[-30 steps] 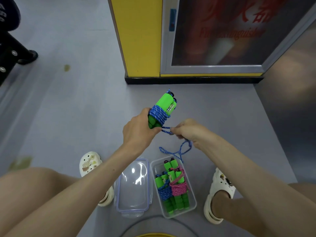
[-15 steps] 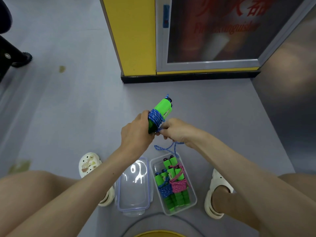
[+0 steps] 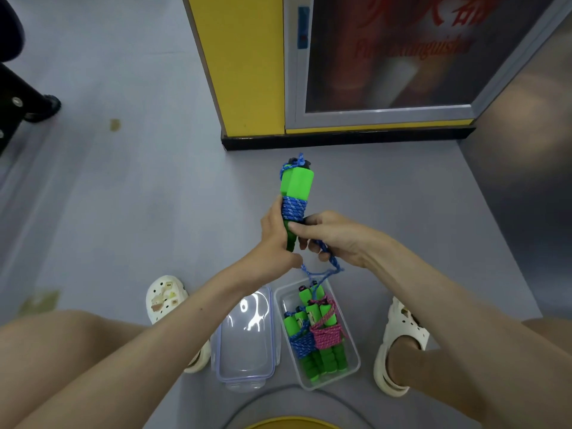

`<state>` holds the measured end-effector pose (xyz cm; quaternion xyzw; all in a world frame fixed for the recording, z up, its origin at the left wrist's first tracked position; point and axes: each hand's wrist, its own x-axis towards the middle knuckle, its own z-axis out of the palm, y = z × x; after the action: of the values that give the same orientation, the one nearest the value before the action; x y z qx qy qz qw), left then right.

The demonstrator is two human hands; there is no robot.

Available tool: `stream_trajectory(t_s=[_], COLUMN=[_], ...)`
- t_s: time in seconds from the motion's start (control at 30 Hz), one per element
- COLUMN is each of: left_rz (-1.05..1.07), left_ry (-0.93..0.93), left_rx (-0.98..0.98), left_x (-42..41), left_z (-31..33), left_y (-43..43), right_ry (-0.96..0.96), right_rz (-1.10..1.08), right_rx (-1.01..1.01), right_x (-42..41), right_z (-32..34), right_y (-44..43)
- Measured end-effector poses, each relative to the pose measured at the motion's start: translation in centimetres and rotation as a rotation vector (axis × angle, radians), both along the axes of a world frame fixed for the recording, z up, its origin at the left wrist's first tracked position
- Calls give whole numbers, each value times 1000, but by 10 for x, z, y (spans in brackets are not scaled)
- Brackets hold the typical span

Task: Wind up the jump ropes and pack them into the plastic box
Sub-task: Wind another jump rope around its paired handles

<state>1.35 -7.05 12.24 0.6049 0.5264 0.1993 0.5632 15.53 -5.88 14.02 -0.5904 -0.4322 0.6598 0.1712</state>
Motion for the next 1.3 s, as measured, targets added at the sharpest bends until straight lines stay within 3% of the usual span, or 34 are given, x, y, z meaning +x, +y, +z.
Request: stream_trajectory(t_s=[0.17,0.33,0.43,0.53,0.77,1.03,1.17,1.3], left_rz=[-15,241,157,94,311,401,419,450], left_ry=[-86,-223,-299,-376,-224,-282,-356,-436], left_rx=[-113,-220,-417,-503,-329,-304,-318,-330], left_x=[-1,-13,-21,-21,-19,-27,-33,-39], left_z=[7,16,19,18,12,14,21,26], left_y=[-1,17,19,14,19,23,26,31], right_ry=[-69,101,220,208,-61,-295,-224,-267], right_rz=[-120,-86,-46,-5,-104,-79,-221,-49], right_rx=[83,61,70,76,206,324,315,383], right_x=[0,12,13,11,10,22,34,32], right_z=[-8,-5,-3,-1,-2,-6,1,6], right_y=[-2,1,0,-2,-4,3,9,7])
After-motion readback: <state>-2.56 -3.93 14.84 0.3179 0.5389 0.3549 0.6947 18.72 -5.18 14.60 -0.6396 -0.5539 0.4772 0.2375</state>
